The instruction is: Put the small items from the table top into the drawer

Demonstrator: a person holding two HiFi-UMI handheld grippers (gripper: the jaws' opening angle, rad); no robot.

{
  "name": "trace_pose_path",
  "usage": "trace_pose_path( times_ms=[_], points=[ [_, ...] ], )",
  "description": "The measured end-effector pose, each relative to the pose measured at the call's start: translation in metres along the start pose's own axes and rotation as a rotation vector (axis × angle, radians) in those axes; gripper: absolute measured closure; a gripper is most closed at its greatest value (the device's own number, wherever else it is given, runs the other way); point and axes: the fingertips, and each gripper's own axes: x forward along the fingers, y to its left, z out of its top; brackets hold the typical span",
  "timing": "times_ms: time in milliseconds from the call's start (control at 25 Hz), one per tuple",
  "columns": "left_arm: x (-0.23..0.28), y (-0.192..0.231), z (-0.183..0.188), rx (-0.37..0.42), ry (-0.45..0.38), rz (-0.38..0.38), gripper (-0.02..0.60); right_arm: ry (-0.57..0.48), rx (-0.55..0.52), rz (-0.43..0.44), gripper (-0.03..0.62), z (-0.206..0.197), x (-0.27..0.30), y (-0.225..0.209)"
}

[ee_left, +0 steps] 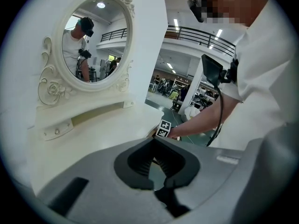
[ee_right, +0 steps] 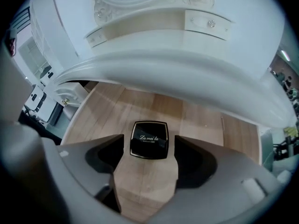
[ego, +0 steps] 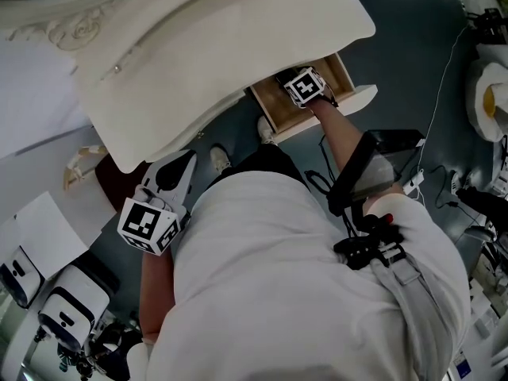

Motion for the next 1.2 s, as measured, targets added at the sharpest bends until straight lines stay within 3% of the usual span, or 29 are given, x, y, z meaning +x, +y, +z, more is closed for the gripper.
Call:
trace_pose_path(
  times_ms=[200,360,480,640,1200],
  points=[
    [-0.004,-0.001,0.001,0.026,-0.014,-0.049,0.580,0.002,0.008,-0.051,0.288,-0.005,-0.025,0.000],
    [-0.011,0.000,0.000,0.050,-0.027,-0.085,0.580,-0.028,0.031,-0.087,0.353,-0.009,-0.046,0.006],
    [-0.018,0.003,-0.004,0.061,-0.036,-0.110,0.580,-0.052,0.051,-0.124,0.424,-0.013,-0.062,0.014],
    [-0.031,0.009,-0.010,0.076,-0.046,-0.139,0.580,-0.091,0.076,-0.166,0.590,-0.016,-0.084,0.032],
    [-0.080,0.014,-0.042,0.155,-0.061,-0.228,0.580,-0.191,0.111,-0.113,0.594,-0.024,-0.144,0.170]
  ],
)
